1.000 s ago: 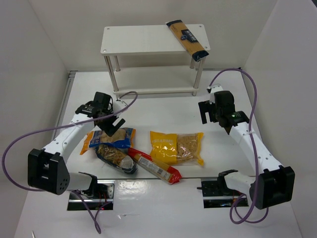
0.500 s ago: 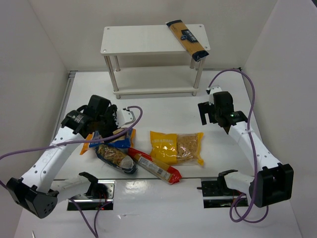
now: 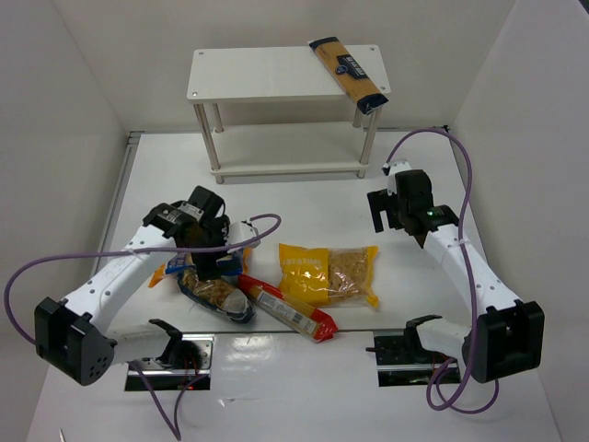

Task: Place and organize the pasta boxes and bags onto the shelf

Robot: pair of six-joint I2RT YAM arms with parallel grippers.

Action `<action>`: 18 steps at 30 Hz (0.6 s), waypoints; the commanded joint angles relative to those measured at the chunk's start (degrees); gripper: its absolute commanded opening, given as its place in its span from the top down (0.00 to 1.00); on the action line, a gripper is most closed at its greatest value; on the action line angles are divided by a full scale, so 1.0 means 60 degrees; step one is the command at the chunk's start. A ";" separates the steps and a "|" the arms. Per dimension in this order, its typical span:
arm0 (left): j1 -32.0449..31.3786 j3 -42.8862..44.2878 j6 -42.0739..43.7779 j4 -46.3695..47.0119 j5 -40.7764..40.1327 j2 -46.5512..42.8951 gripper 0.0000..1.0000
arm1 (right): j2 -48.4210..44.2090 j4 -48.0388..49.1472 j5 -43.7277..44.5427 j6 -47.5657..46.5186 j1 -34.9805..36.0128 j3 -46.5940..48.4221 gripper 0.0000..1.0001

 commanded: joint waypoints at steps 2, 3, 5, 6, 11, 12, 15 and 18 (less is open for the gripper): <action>-0.0058 -0.0288 0.0150 0.0297 0.0152 0.0268 0.08 | 0.0068 0.0194 0.0128 -0.0048 -0.0043 -0.0003 0.01; -0.0145 -0.0289 0.0150 0.0297 0.0152 0.0369 0.08 | 0.0068 0.0194 0.0128 -0.0048 -0.0043 -0.0003 0.01; -0.0146 -0.0391 0.0150 0.0545 0.0065 0.0458 0.08 | 0.0068 0.0194 0.0128 -0.0048 -0.0043 -0.0003 0.01; -0.0146 -0.0507 0.0150 0.0546 0.0064 0.0545 0.08 | 0.0068 0.0194 0.0128 -0.0048 -0.0043 -0.0003 0.01; -0.0146 -0.0888 -0.0039 0.1248 -0.0551 0.0810 0.08 | 0.0068 0.0194 0.0128 -0.0048 -0.0043 -0.0003 0.01; -0.0146 -0.0991 -0.0040 0.1380 -0.0639 0.0810 0.08 | 0.0155 0.0194 0.0128 -0.0048 -0.0043 -0.0003 0.01; -0.0146 -0.1080 -0.0274 0.1965 -0.1049 0.0897 0.08 | 0.0156 0.0194 0.0128 -0.0136 -0.0043 -0.0003 0.01; -0.0146 -0.1080 -0.0363 0.2580 -0.1385 0.0810 0.08 | 0.0156 0.0194 0.0128 -0.0136 -0.0043 -0.0003 0.01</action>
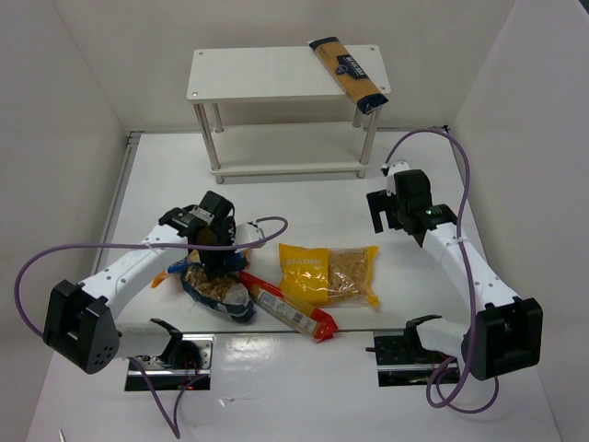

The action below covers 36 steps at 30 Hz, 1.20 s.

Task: Place and organize the pasta boxes and bags onto the shelf

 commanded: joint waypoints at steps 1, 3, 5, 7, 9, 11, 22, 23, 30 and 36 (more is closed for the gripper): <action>0.0000 -0.0140 -0.0028 0.0917 -0.0658 -0.0021 0.08 | 0.0007 0.0194 0.0124 -0.0078 -0.0043 -0.0003 0.01; 0.0000 -0.0140 -0.0115 0.0918 -0.0658 -0.0021 0.08 | 0.0007 0.0194 0.0124 -0.0078 -0.0043 -0.0003 0.01; 0.0000 -0.0140 -0.0116 0.1035 -0.0658 -0.0021 0.08 | 0.0007 0.0194 0.0036 -0.0078 -0.0043 -0.0003 0.01; 0.0000 -0.0140 -0.0116 0.1138 -0.0745 0.0081 0.08 | 0.0007 0.0194 0.0036 -0.0078 -0.0043 -0.0003 0.01; 0.0000 -0.0140 -0.0203 0.1138 -0.0746 0.0081 0.08 | 0.0007 0.0194 0.0036 -0.0078 -0.0043 -0.0003 0.01; 0.0000 -0.0140 -0.0203 0.1138 -0.0601 0.0168 0.08 | 0.0007 0.0194 0.0036 -0.0078 -0.0043 -0.0003 0.01; 0.0103 -0.0448 -0.0116 0.1283 -0.0570 0.1253 0.10 | 0.0095 0.0194 0.0036 -0.0078 -0.0043 -0.0003 0.01; 0.0190 -0.0448 -0.0029 0.1458 -0.0570 0.1485 0.12 | 0.0095 0.0194 0.0036 -0.0078 -0.0043 -0.0003 0.01; 0.0542 0.0357 -0.0658 0.1929 -0.1024 0.2468 1.00 | 0.0095 0.0194 -0.0052 -0.0078 -0.0043 -0.0003 0.01; 0.0542 0.1865 -0.1418 0.1520 0.0073 0.1767 1.00 | 0.0095 0.0194 -0.0140 -0.0078 -0.0043 -0.0003 0.01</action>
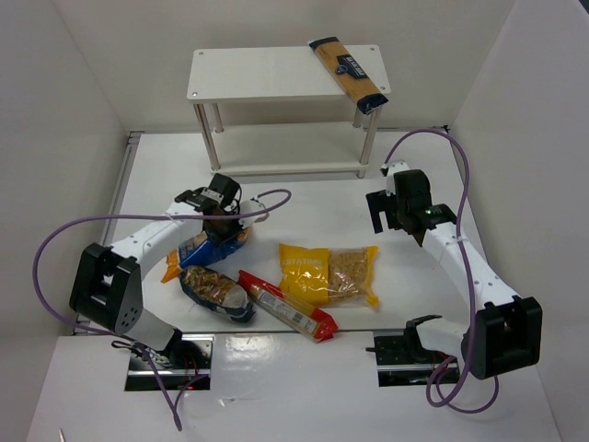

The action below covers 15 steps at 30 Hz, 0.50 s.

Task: Place and organize the pasta boxes and bags onto the shelf

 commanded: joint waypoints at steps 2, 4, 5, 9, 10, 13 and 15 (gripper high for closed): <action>-0.0026 0.1284 -0.0805 -0.0146 0.1441 -0.0854 1.00 | 0.0047 0.0106 -0.0089 -0.0158 -0.0043 -0.0003 0.01; -0.0026 0.1723 -0.1053 -0.0234 0.2083 -0.1278 1.00 | 0.0047 0.0106 -0.0176 -0.0159 -0.0043 -0.0003 0.01; -0.0026 0.1841 -0.1184 -0.0336 0.2320 -0.1426 1.00 | 0.0047 0.0106 -0.0176 -0.0159 -0.0043 -0.0003 0.01; 0.0265 0.2208 -0.1405 -0.0439 0.3389 -0.2245 1.00 | -0.0041 0.0106 -0.0263 -0.0159 -0.0043 -0.0003 0.01; 0.0354 0.2209 -0.1405 -0.0440 0.3624 -0.2349 1.00 | -0.0041 0.0106 -0.0264 -0.0159 -0.0043 -0.0003 0.01; 0.0836 0.2297 -0.1405 -0.0440 0.4503 -0.2759 1.00 | -0.0128 0.0019 -0.0776 -0.0261 -0.0043 -0.0003 0.01; 0.1100 0.2297 -0.1318 -0.0440 0.5203 -0.2920 1.00 | -0.0231 0.0018 -0.1069 -0.0509 0.0059 0.0085 0.01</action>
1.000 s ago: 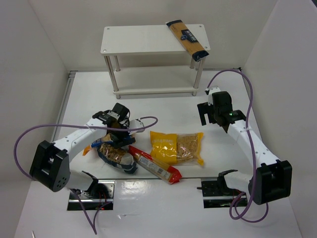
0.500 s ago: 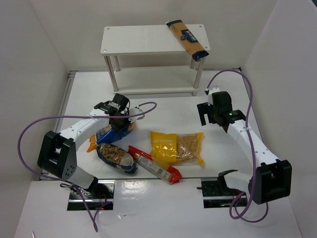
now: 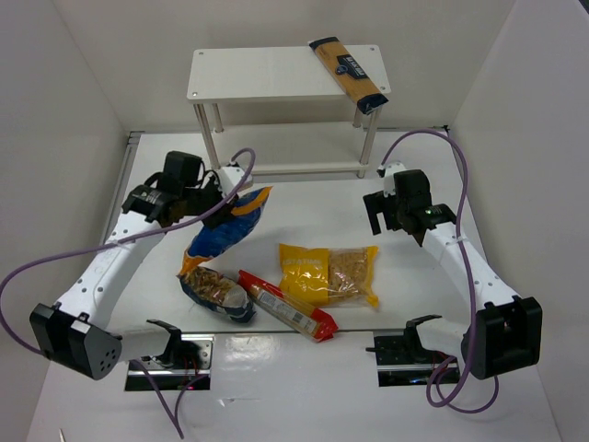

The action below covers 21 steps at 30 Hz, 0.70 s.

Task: Place and organize the pasta boxes and bags onto the shelf

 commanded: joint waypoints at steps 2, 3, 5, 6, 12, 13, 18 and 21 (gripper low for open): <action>0.0715 0.0446 -0.0014 0.0278 0.2043 -0.0601 1.00 | -0.0406 0.0044 -0.0751 -0.0390 0.0174 0.0085 0.01; 0.0819 0.0446 -0.0013 0.0278 0.2480 -0.0746 1.00 | -0.0407 0.0044 -0.0881 -0.0492 0.0290 0.0085 0.01; 0.1169 0.0329 -0.0013 0.0278 0.2776 -0.0967 1.00 | -0.0407 0.0044 -0.0985 -0.0493 0.0379 0.0085 0.01; 0.1287 0.0329 -0.0013 0.0380 0.3053 -0.0968 1.00 | -0.0407 0.0044 -0.1072 -0.0580 0.0379 0.0085 0.01; 0.1946 0.0416 -0.0115 0.0483 0.3860 -0.1173 1.00 | -0.0494 0.0044 -0.1847 -0.0858 0.0700 0.0188 0.01; 0.2035 0.0417 -0.0115 0.0483 0.4195 -0.1071 1.00 | -0.0596 0.0044 -0.2067 -0.1091 0.0831 0.0275 0.01; 0.2795 0.0943 -0.0115 0.0366 0.5383 -0.0777 1.00 | -0.0773 0.0511 -0.3853 -0.2030 0.2296 0.0364 0.01; 0.3205 0.1324 -0.0115 0.0278 0.5998 -0.0587 1.00 | -0.0087 0.0775 -0.4964 -0.2222 0.2633 0.1093 0.01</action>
